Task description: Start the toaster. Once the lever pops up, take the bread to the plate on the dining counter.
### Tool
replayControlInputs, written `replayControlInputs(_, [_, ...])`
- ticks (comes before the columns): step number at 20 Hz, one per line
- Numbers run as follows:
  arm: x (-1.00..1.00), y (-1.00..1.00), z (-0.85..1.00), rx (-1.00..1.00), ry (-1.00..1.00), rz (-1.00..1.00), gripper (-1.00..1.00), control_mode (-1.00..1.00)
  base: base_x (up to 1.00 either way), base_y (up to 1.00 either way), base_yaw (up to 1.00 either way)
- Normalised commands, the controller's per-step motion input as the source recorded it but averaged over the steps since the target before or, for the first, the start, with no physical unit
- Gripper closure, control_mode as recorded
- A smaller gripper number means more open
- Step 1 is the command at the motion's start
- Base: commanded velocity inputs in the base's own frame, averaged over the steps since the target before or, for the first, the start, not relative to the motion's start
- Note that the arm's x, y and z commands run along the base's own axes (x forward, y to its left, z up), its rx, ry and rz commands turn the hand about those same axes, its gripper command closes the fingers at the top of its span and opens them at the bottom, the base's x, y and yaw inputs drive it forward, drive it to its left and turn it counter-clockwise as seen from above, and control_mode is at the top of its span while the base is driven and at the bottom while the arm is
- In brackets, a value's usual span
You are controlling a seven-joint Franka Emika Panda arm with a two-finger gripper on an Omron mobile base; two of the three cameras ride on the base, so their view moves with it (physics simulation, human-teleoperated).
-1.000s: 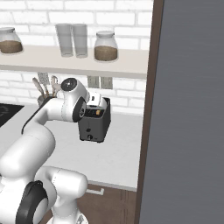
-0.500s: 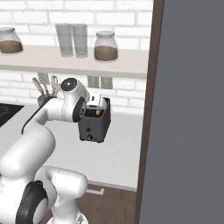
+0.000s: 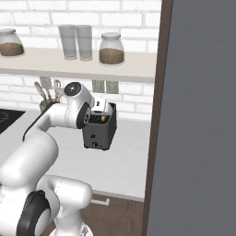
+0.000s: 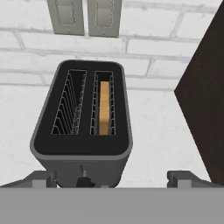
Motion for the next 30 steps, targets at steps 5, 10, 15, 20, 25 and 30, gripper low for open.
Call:
replayControlInputs(5, [0.0, 0.0, 0.0, 0.0, 0.0, 0.0, -1.0, -1.0, 0.0, 0.0, 0.0])
replayControlInputs(10, [0.0, 0.0, 0.0, 0.0, 0.0, 0.0, -1.0, -1.0, 0.0, 0.0, 0.0])
replayControlInputs(15, [0.0, 0.0, 0.0, 0.0, 0.0, 0.0, -1.0, -1.0, 0.0, 0.0, 0.0])
replayControlInputs(20, [0.0, 0.0, 0.0, 0.0, 0.0, 0.0, -1.0, -1.0, 0.0, 0.0, 0.0])
replayControlInputs(25, [0.0, 0.0, 0.0, 0.0, 0.0, 0.0, -1.0, -1.0, 0.0, 0.0, 0.0])
replayControlInputs(30, [0.0, 0.0, 0.0, 0.0, 0.0, 0.0, -1.0, -1.0, 0.0, 0.0, 0.0])
